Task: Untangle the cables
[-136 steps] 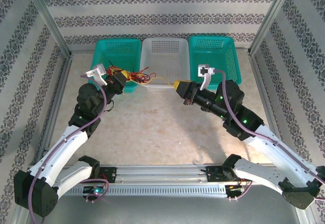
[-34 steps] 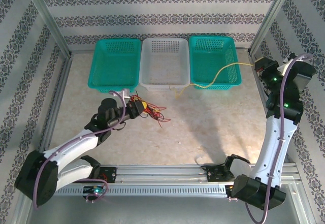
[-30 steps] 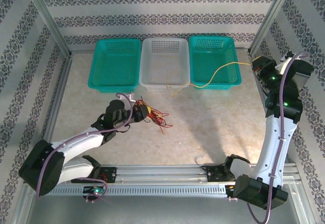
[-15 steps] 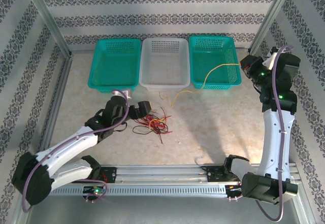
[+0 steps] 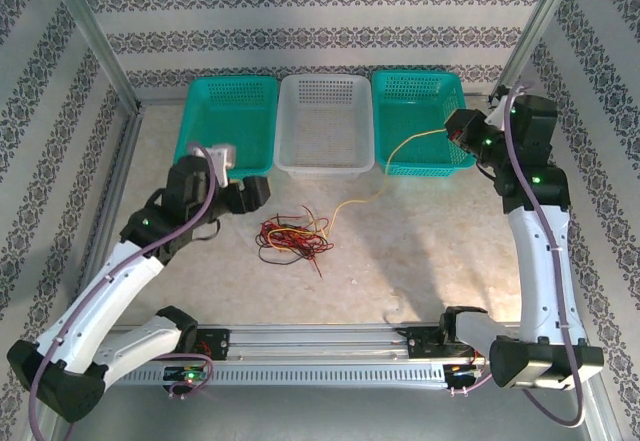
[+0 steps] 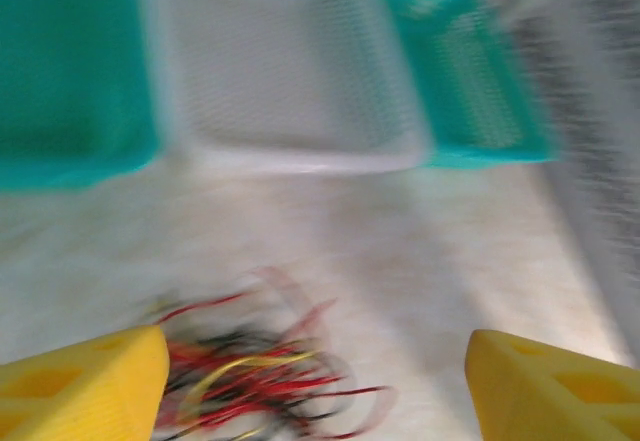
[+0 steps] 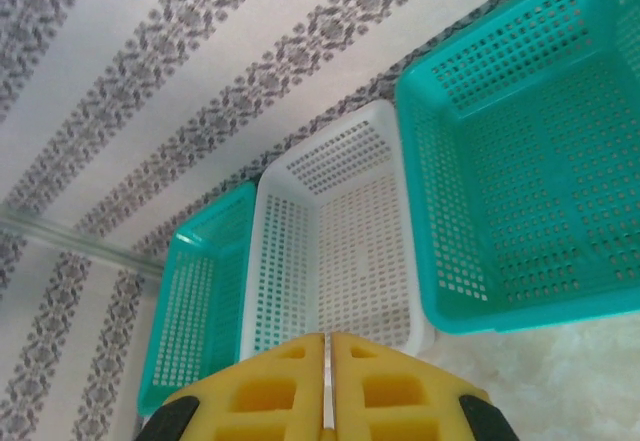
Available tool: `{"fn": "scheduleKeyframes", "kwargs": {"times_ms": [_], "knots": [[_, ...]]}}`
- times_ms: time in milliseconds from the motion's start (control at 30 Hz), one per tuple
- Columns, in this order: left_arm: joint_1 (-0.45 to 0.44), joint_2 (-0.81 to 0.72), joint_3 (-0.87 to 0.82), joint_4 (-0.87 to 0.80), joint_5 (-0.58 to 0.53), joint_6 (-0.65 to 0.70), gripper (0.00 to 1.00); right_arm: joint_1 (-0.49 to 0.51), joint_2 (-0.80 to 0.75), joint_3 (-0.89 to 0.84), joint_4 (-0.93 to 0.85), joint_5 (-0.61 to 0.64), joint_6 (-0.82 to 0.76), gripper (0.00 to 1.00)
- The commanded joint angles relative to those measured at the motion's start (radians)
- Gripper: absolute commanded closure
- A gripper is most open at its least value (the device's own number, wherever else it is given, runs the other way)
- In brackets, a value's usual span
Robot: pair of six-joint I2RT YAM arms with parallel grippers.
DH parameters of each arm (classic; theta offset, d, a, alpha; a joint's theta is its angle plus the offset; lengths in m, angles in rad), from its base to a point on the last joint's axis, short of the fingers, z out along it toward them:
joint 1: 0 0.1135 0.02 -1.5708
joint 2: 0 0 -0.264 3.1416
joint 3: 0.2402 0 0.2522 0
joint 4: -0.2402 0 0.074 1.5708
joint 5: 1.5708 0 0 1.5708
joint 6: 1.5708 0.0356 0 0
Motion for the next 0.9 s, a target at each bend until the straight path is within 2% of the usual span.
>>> {"fn": "scheduleKeyframes", "kwargs": {"times_ms": [0, 167, 300, 433, 767, 867], "knots": [[-0.015, 0.113, 0.144, 0.131, 0.387, 0.061, 0.26, 0.074, 0.010, 0.044, -0.008, 0.051, -0.042, 1.00], [-0.096, 0.223, 0.240, 0.136, 0.541, 0.127, 0.23, 0.192, 0.045, 0.069, -0.004, 0.126, -0.050, 1.00], [-0.150, 0.284, 0.233, 0.116, 0.577, 0.152, 0.23, 0.265, 0.082, 0.101, 0.005, 0.167, -0.051, 1.00], [-0.189, 0.281, 0.186, 0.146, 0.582, 0.155, 0.25, 0.329, 0.128, 0.151, -0.001, 0.203, -0.069, 1.00], [-0.210, 0.327, 0.185, 0.078, 0.545, 0.191, 0.45, 0.397, 0.182, 0.210, -0.003, 0.240, -0.082, 1.00], [-0.213, 0.344, 0.189, 0.077, 0.549, 0.191, 0.55, 0.405, 0.183, 0.210, -0.003, 0.247, -0.083, 1.00]]}}
